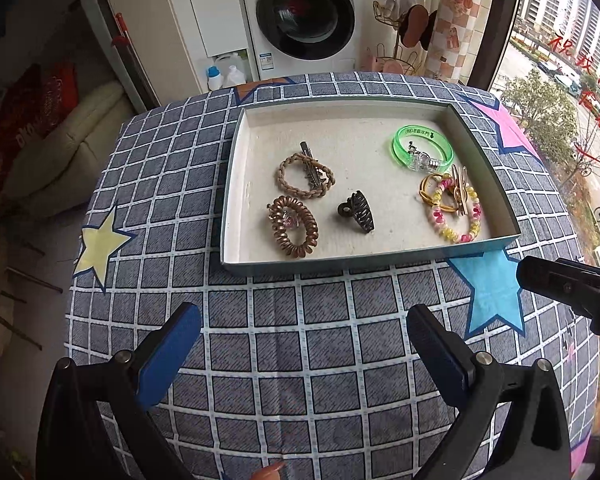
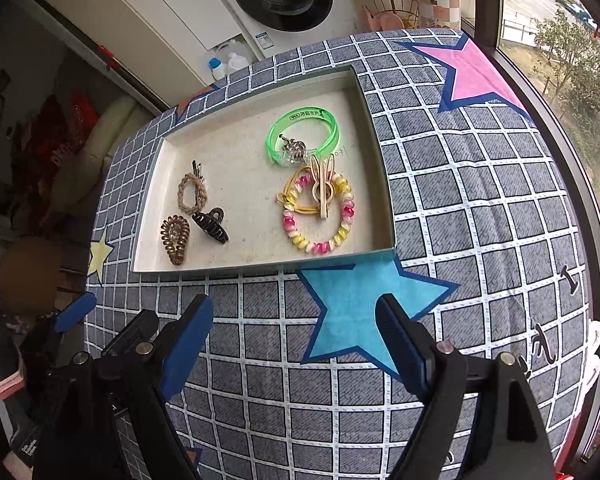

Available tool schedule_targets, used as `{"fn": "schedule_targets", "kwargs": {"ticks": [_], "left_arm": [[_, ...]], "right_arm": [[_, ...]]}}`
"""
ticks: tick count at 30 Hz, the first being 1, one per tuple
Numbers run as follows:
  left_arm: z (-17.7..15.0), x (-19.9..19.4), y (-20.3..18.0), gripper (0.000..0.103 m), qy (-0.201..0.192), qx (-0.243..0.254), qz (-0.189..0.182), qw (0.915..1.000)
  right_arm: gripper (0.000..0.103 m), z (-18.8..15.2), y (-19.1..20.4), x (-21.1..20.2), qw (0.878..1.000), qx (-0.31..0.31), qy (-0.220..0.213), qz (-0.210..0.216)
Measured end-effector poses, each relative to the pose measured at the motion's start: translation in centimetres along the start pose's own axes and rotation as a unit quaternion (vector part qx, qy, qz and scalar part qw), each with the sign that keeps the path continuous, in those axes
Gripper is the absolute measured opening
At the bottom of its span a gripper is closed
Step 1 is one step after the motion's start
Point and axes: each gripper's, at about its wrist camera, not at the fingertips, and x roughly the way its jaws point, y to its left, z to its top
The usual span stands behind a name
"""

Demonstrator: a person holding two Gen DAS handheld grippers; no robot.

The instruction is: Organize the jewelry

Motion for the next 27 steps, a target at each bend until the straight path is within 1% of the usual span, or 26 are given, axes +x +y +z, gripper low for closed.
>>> {"fn": "schedule_targets", "kwargs": {"ticks": [6, 10, 11, 12, 13, 20, 24, 27], "left_arm": [[-4.1, -3.9, 1.7, 0.103, 0.0, -0.008, -0.003, 1.0], [-6.0, -6.8, 2.7, 0.103, -0.009, -0.012, -0.005, 0.9999], [-6.3, -7.5, 2.9, 0.103, -0.013, -0.012, -0.005, 0.9998], [-6.6, -8.2, 3.2, 0.103, -0.017, -0.013, -0.005, 0.9998], [-6.7, -8.9, 3.4, 0.103, -0.021, -0.012, -0.005, 0.9997], [-8.0, -13.2, 4.5, 0.103, -0.047, -0.02, -0.006, 0.9987], [-8.4, -15.3, 5.0, 0.103, -0.058, -0.033, -0.017, 0.9976], [-8.7, -16.5, 4.9, 0.103, -0.069, -0.035, -0.002, 0.997]], "right_arm": [[0.087, -4.6, 1.6, -2.9, 0.999, -0.018, -0.011, -0.028], [0.088, -7.2, 3.1, -5.3, 0.998, -0.028, -0.026, -0.043], [0.098, -7.7, 3.5, -5.9, 0.998, -0.031, -0.029, -0.048], [0.102, -8.1, 3.9, -6.4, 0.998, -0.034, -0.031, -0.051], [0.103, -8.6, 4.2, -6.9, 0.997, -0.037, -0.037, -0.054], [0.103, -11.0, 6.0, -10.4, 0.993, -0.052, -0.072, -0.081], [0.103, -11.8, 6.6, -12.6, 0.99, -0.058, -0.085, -0.093], [0.103, -12.4, 7.0, -14.1, 0.989, -0.064, -0.089, -0.101]]}}
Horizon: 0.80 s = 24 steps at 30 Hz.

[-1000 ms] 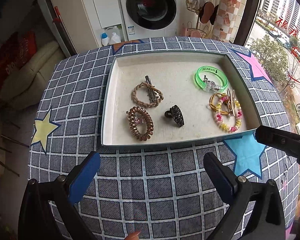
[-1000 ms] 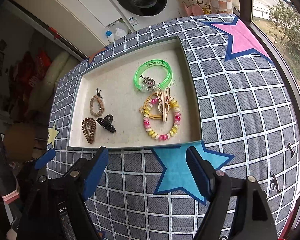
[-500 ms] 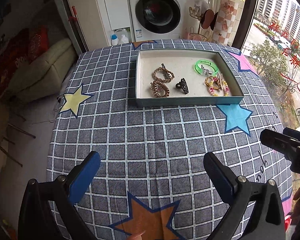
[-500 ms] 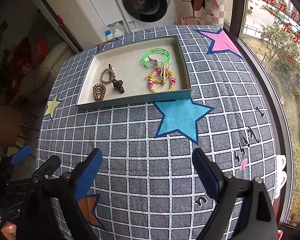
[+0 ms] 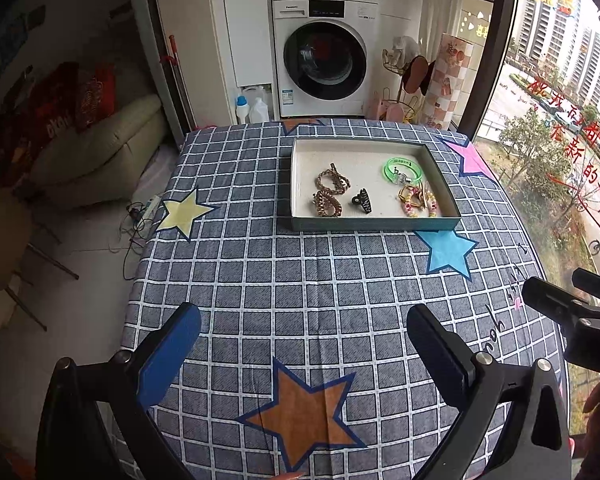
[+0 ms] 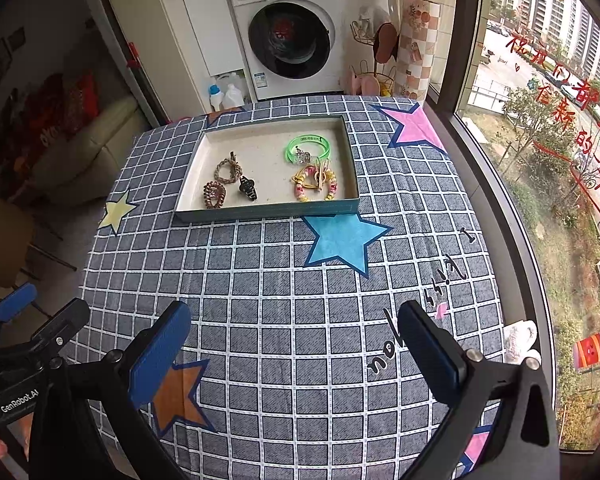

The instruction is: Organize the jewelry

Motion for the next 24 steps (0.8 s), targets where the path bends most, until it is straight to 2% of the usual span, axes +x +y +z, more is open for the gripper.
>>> {"fn": "schedule_targets", "kwargs": {"ticks": [14, 24], "left_arm": [[-0.7, -4.2, -0.7, 0.103, -0.019, -0.007, 0.013, 0.9997], [-0.5, -7.1, -1.8, 0.103, -0.064, -0.001, 0.01, 0.9979]], "right_arm": [[0.103, -0.3, -0.3, -5.8, 0.998, -0.035, -0.053, -0.018], [0.103, -0.1, -0.5, -8.7, 0.995, -0.039, -0.089, -0.029]]}}
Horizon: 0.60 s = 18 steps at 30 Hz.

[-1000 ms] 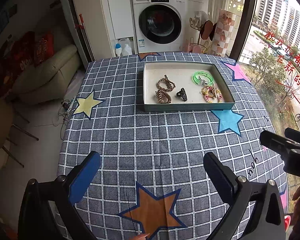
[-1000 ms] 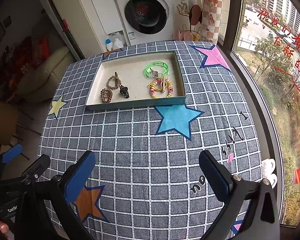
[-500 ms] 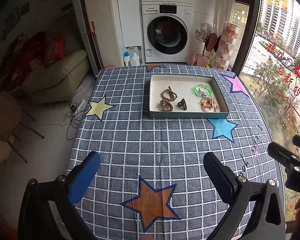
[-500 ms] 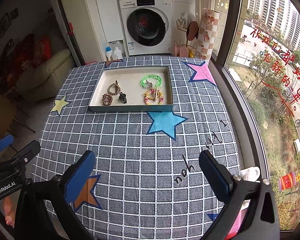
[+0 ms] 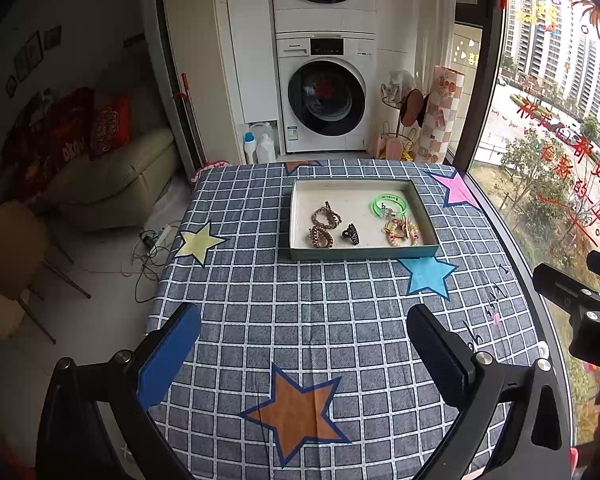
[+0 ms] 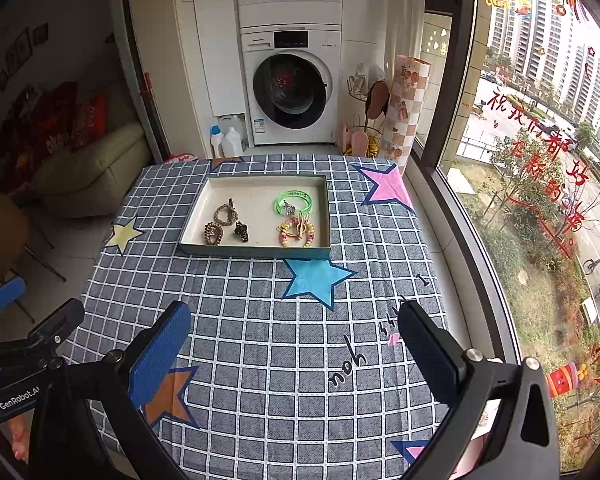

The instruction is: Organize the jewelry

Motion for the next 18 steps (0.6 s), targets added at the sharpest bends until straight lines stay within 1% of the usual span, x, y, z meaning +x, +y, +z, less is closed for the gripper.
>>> {"fn": "schedule_targets", "kwargs": {"ticks": [5, 13, 18], "left_arm": [[0.6, -0.5, -0.1, 0.103, -0.011, -0.004, 0.003, 0.9999], [0.9, -1.3, 0.1, 0.103, -0.032, -0.012, 0.007, 0.9994], [0.8, -1.7, 0.0, 0.103, -0.039, -0.01, 0.011, 0.9991]], "right_arm": [[0.103, 0.4, 0.0, -0.8, 1.0, 0.001, -0.014, -0.007], [0.103, 1.0, 0.1, -2.3, 0.999, -0.004, -0.05, -0.02], [0.103, 1.0, -0.1, -2.9, 0.998, -0.005, -0.056, -0.018]]}}
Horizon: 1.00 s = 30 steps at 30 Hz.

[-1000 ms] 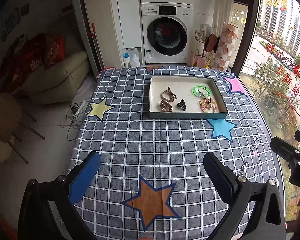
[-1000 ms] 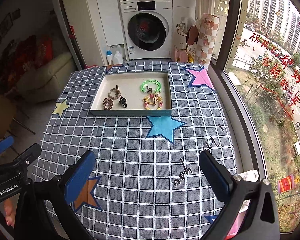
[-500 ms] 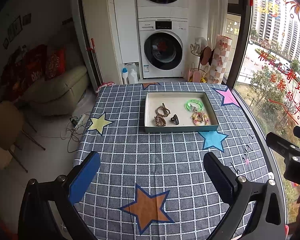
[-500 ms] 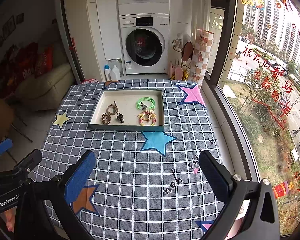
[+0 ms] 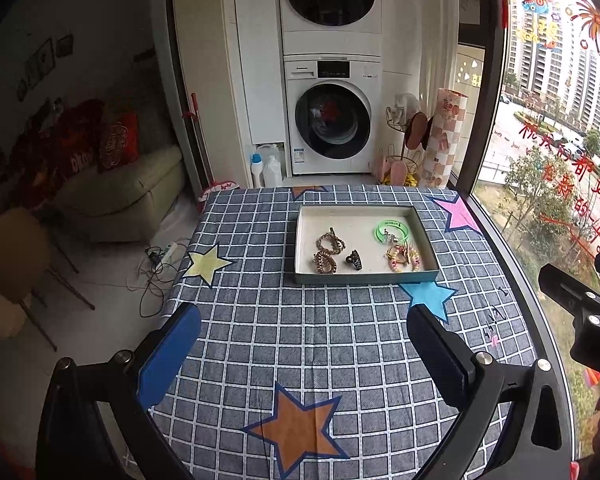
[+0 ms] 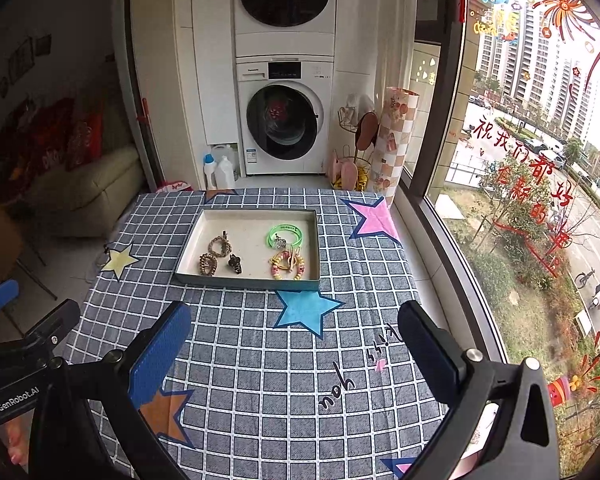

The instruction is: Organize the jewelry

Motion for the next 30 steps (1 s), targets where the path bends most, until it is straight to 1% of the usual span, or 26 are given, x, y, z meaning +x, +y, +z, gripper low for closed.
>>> {"fn": "schedule_targets", "kwargs": {"ticks": [30], "left_arm": [[0.06, -0.28, 0.26, 0.103, 0.003, -0.001, 0.0, 1.0]], "right_arm": [[0.103, 0.07, 0.01, -0.34, 1.0, 0.008, -0.004, 0.006]]}}
